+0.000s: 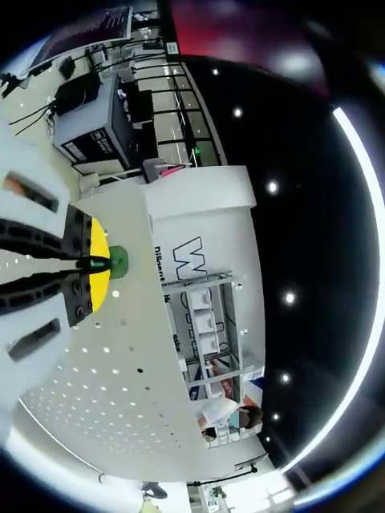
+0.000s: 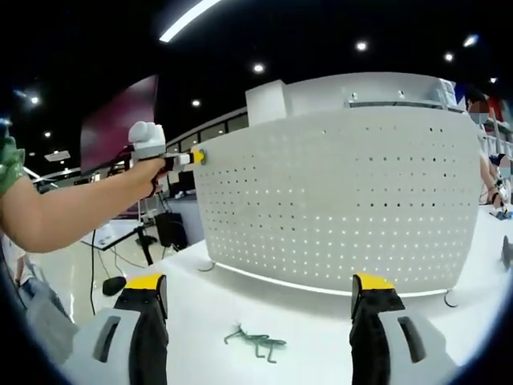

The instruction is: Insert the hook assembly into the mounting plate slot until the hook locks in place.

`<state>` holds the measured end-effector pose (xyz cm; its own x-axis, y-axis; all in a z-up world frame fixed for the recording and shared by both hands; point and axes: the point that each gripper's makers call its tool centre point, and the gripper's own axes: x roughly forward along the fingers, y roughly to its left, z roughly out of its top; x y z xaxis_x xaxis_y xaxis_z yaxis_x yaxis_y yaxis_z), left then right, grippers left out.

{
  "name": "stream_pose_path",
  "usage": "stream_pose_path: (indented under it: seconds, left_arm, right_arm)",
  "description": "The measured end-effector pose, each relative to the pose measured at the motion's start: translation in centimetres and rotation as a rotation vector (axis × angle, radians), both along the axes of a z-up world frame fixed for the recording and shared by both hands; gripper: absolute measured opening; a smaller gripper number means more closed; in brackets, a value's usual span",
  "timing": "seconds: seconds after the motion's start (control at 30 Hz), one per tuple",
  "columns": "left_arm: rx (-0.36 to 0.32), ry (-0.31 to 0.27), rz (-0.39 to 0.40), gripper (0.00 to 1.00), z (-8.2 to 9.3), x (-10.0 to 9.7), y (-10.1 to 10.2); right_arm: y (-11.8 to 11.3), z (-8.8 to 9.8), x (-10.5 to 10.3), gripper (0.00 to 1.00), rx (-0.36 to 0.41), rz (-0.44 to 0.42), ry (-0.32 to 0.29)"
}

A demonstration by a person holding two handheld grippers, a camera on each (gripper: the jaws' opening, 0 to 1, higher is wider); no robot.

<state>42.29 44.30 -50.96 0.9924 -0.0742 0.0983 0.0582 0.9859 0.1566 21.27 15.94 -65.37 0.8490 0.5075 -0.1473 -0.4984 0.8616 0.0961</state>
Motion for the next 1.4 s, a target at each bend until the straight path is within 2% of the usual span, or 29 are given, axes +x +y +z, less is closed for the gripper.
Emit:
stream_pose_path:
  seconds: [1.07,1.4]
  left_arm:
    - [-0.027,-0.012,0.004,0.03,-0.8,0.1,0.2]
    - [-0.011,-0.013,0.008,0.03,-0.9,0.3,0.1]
  right_arm:
    - [0.3,-0.3,-0.2,0.95,-0.026,0.008,0.014]
    - [-0.1,-0.3,-0.2,0.94,-0.032,0.001,0.015]
